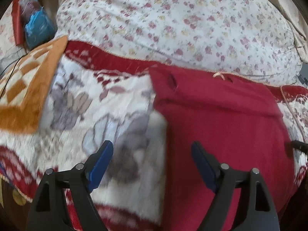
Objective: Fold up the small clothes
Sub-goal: 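Grasp the shirt hem with both grippers and lift it toward the collar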
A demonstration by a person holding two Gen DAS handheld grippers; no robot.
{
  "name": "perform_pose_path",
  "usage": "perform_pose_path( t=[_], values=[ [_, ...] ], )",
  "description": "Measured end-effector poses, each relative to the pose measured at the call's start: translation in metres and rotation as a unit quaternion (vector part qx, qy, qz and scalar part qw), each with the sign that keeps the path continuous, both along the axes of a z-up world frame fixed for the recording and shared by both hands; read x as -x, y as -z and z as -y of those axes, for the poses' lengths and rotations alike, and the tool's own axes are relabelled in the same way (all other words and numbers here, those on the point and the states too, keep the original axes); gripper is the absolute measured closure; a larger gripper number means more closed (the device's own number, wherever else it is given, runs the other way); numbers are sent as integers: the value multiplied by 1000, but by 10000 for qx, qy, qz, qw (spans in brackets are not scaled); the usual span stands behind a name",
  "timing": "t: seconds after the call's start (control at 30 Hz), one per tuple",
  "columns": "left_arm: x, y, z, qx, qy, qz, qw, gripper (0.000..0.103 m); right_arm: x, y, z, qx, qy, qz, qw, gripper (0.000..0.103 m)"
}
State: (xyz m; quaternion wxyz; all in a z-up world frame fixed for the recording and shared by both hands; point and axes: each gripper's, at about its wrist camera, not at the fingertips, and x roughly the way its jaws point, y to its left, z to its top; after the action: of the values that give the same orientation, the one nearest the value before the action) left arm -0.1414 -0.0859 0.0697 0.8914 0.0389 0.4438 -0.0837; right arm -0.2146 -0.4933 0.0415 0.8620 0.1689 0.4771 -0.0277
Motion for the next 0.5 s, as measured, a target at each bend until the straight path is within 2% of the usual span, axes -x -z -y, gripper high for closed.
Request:
perform_pose_path(
  t=[0.1, 0.23, 0.3, 0.5],
  values=[
    [19, 8, -10, 211, -146, -144, 9996, 21, -4, 0, -1, -28, 32, 163, 9999, 23],
    [38, 19, -18, 482, -296, -340, 9978, 21, -12, 3, -3, 57, 147, 90, 9998, 23],
    [46, 24, -19, 446, -357, -403, 9975, 21, -11, 2, -8, -98, 0, 72, 9999, 23],
    [48, 32, -15, 374, -366, -485, 9975, 21, 1, -1, -23, -26, -370, -11, 9993, 23]
  ],
)
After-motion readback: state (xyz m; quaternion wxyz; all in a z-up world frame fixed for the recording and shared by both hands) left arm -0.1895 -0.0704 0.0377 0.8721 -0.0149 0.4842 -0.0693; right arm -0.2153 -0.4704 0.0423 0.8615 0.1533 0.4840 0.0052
